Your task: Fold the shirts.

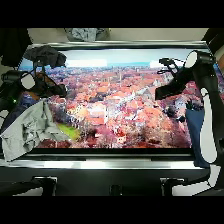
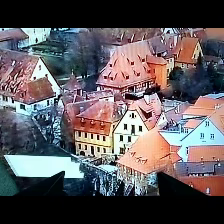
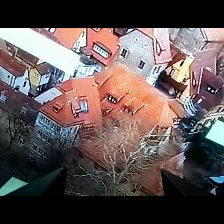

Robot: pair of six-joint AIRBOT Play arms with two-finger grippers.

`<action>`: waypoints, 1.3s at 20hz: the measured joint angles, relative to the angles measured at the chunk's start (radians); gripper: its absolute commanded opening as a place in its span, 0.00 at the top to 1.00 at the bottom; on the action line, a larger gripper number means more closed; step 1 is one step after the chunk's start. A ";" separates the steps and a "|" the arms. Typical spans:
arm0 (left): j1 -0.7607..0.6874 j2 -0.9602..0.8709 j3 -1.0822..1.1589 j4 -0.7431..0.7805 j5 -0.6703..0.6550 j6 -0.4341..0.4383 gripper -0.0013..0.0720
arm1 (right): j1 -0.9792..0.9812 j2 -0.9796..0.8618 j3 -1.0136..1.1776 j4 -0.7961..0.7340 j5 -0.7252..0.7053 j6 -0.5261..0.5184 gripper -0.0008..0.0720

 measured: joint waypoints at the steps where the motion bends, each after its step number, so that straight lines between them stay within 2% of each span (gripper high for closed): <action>1: 0.000 0.000 0.000 0.000 0.000 0.000 0.03 | 0.000 0.000 0.000 0.000 0.000 0.000 0.04; 17: 0.000 0.000 -0.001 -0.008 0.007 -0.007 0.03 | 0.000 0.000 0.000 0.000 -0.006 0.000 0.04; 21: 0.000 0.000 -0.002 -0.045 0.020 -0.013 0.02 | 0.000 0.000 0.000 -0.011 -0.069 0.003 0.04; 26: 0.001 0.000 0.018 -0.088 0.111 -0.015 0.02 | 0.000 0.000 0.000 -0.024 -0.178 0.001 0.04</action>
